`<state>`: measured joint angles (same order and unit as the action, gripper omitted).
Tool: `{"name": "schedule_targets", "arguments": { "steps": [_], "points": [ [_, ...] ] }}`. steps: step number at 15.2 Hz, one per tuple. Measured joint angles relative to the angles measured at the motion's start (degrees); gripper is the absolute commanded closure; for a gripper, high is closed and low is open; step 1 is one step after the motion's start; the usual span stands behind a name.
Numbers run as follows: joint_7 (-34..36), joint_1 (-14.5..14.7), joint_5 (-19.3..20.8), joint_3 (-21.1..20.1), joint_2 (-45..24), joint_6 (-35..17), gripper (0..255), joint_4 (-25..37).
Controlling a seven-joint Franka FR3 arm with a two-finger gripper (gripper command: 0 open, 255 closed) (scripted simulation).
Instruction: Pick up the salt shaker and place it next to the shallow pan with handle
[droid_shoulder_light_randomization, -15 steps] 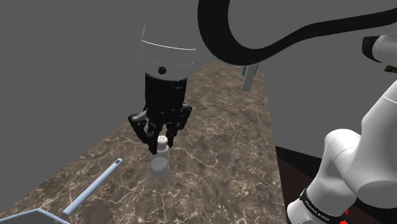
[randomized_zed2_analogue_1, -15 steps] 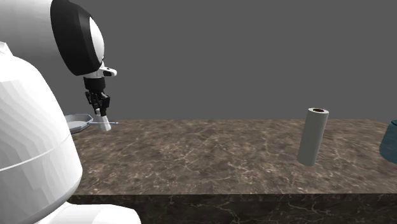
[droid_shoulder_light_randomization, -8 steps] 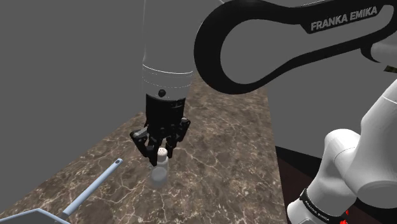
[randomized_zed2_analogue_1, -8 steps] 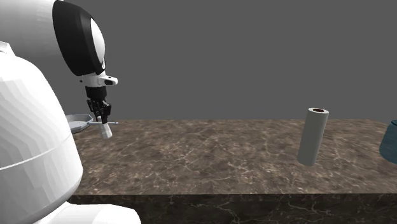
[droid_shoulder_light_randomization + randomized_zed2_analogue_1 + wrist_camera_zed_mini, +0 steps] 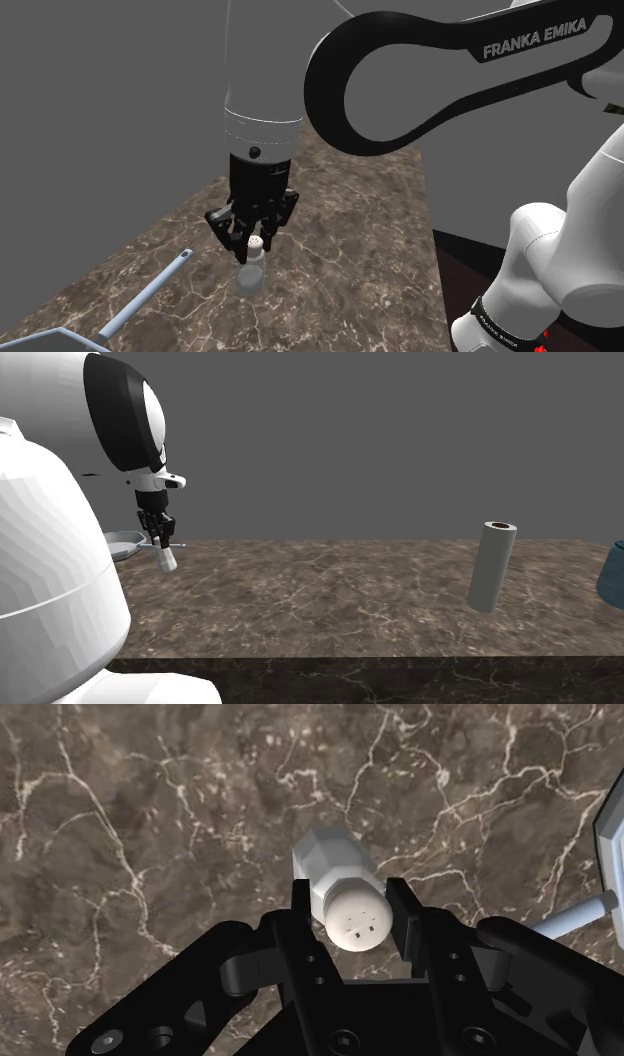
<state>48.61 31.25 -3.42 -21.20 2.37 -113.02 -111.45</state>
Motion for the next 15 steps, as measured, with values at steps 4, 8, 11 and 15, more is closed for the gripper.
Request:
{"name": "schedule_targets", "arguments": {
  "steps": [4,8,11,15],
  "points": [
    [0.0,0.0,0.0,0.0,0.01,-0.01,0,0.0],
    [-0.11,-0.06,-0.19,0.1,0.58,2.03,0,1.52],
    [-0.53,-0.33,-0.46,0.44,1.54,6.2,0,4.82],
    [-0.28,-0.25,-0.35,0.34,1.27,7.05,0,5.87]
  ]
}}
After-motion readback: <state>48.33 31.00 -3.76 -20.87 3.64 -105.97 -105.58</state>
